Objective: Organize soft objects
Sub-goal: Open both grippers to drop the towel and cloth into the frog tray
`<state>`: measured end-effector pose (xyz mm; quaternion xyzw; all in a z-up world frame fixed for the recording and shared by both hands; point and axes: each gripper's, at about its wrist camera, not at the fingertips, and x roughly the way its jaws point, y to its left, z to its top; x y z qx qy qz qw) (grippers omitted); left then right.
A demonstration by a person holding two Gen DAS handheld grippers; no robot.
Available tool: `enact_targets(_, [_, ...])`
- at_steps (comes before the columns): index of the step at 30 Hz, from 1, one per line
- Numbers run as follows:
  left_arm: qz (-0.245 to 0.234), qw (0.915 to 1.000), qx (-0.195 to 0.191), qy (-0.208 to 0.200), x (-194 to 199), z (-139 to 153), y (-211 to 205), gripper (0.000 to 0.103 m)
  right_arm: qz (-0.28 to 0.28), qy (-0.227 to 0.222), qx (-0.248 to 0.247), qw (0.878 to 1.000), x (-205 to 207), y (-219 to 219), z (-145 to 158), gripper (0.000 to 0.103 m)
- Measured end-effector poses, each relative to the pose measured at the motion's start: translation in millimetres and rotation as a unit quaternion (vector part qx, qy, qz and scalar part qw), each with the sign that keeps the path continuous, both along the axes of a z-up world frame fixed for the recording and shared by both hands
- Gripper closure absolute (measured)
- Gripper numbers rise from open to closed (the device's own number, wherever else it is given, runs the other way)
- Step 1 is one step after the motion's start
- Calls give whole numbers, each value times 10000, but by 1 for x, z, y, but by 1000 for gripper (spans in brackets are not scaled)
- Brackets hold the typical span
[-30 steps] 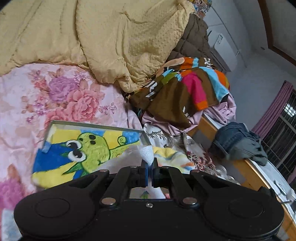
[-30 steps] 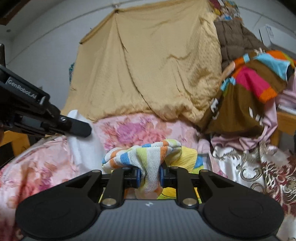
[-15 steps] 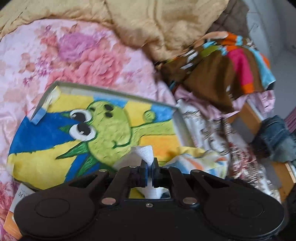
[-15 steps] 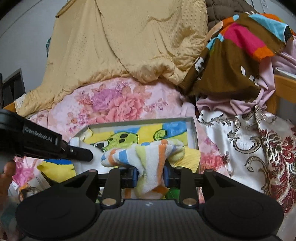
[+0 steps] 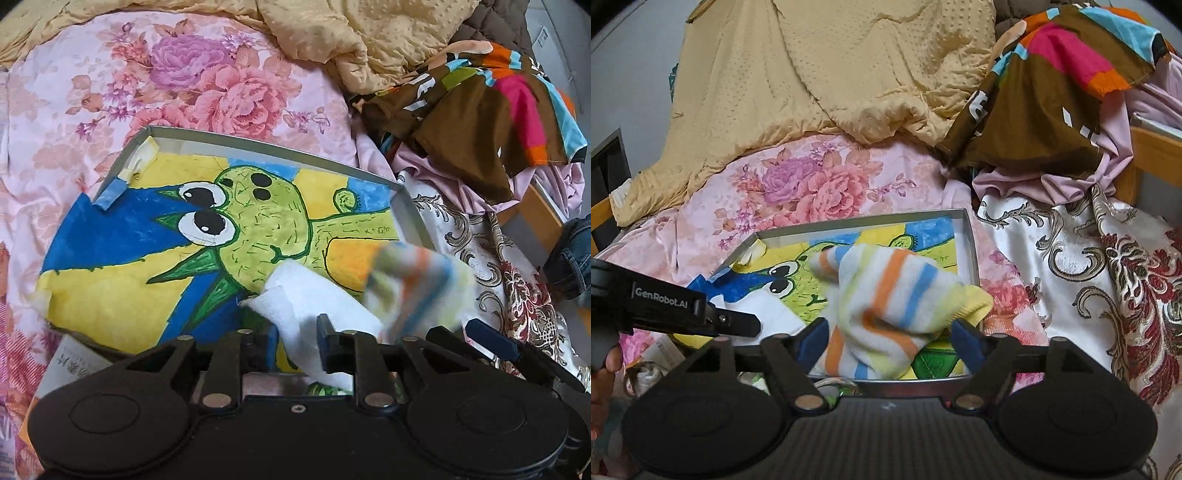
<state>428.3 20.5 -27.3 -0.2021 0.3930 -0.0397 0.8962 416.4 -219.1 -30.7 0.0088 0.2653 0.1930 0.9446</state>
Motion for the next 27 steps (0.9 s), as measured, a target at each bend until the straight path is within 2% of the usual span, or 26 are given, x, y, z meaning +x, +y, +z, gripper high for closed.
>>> enact_targets(7, [98, 9995, 120, -262, -23, 13, 3, 48, -42, -193, 64, 9998, -20, -3, 14, 9])
enact_targets(9, [125, 9992, 190, -335, -29, 17, 2, 33, -55, -291, 109, 9995, -30, -5, 21, 7])
enact_targets(11, [198, 9985, 324, -393, -34, 23, 1, 27, -72, -380, 137, 9992, -40, -6, 28, 6])
enact_targets(16, [303, 9973, 320, -588, -53, 40, 1, 25, -87, -703, 223, 9972, -66, -12, 47, 2])
enact_targets(22, [263, 9915, 514, -1164, -95, 66, -5, 18, -124, -1058, 294, 9939, -99, -18, 68, 0])
enact_targets(27, [233, 9854, 668, -1548, -137, 81, -12, 8, -116, -1279, 321, 9912, -128, -20, 81, 0])
